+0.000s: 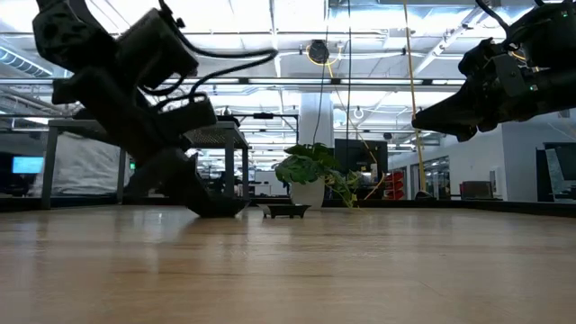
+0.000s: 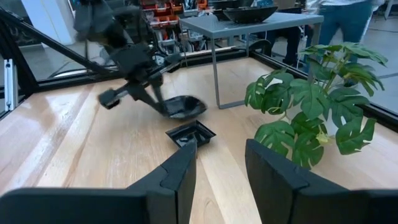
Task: Pick & Place Mini shaped plates
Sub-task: Stack the leaf-shaped plate on top of the leaf-shaped plate on the shelf
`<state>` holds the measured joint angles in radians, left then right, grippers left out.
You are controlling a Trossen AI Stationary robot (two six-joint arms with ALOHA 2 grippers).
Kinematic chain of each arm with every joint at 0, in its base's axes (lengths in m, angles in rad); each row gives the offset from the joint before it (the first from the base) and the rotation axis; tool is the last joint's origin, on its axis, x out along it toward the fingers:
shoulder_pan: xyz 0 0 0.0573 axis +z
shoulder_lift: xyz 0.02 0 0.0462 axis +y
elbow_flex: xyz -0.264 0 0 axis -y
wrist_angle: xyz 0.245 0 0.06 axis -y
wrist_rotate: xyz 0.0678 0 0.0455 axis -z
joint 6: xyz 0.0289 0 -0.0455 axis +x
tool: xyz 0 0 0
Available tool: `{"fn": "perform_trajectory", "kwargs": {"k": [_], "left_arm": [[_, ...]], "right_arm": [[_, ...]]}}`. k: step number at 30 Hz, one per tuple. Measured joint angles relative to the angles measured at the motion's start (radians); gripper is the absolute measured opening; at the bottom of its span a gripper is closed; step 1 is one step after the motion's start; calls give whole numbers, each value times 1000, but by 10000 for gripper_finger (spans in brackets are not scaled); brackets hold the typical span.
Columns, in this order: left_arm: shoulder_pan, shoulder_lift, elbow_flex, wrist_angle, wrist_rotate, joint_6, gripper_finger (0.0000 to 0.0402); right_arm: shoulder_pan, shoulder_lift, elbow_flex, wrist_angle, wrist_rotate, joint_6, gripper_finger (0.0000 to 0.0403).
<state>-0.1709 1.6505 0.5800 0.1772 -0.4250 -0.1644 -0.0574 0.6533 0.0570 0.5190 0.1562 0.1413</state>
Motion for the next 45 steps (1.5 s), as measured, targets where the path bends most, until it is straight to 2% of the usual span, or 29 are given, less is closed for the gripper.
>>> {"fn": "perform_trajectory", "kwargs": {"k": [3, 9, 14, 20, 23, 27, 31, 32, 37, 39, 45], "left_arm": [[-39, -13, 10, 34, 13, 4, 15], [-109, -42, 123, 59, 12, 36, 6], [-139, -77, 219, 61, -63, 129, 15], [-116, -125, 329, 25, -245, 363, 5], [-91, -160, 370, -38, -385, 440, 9], [-35, -221, 400, -117, -514, 528, 18], [71, -288, 419, -244, -508, 499, 6], [105, -298, 425, -267, -480, 484, 5], [284, -330, 425, -399, -225, 417, 16], [347, -330, 425, -432, -165, 387, 14], [483, -329, 425, -528, -125, 317, 10]], "right_arm": [[0, 0, 0, 0, 0, 0, 128], [0, 0, 0, 0, 0, 0, 128], [0, 0, 0, 1, 0, 0, 128], [0, 0, 0, 1, 0, 0, 128], [0, 0, 0, -1, 0, 0, 128], [0, 0, 0, -4, 0, 0, 128], [0, -1, 0, -5, 0, 0, 128], [0, -1, 0, -8, 0, 0, 128], [0, -1, 0, -17, 0, 0, 128], [0, -2, 0, -15, 0, 0, 128], [0, -2, 0, -15, 0, 0, 128]]}}
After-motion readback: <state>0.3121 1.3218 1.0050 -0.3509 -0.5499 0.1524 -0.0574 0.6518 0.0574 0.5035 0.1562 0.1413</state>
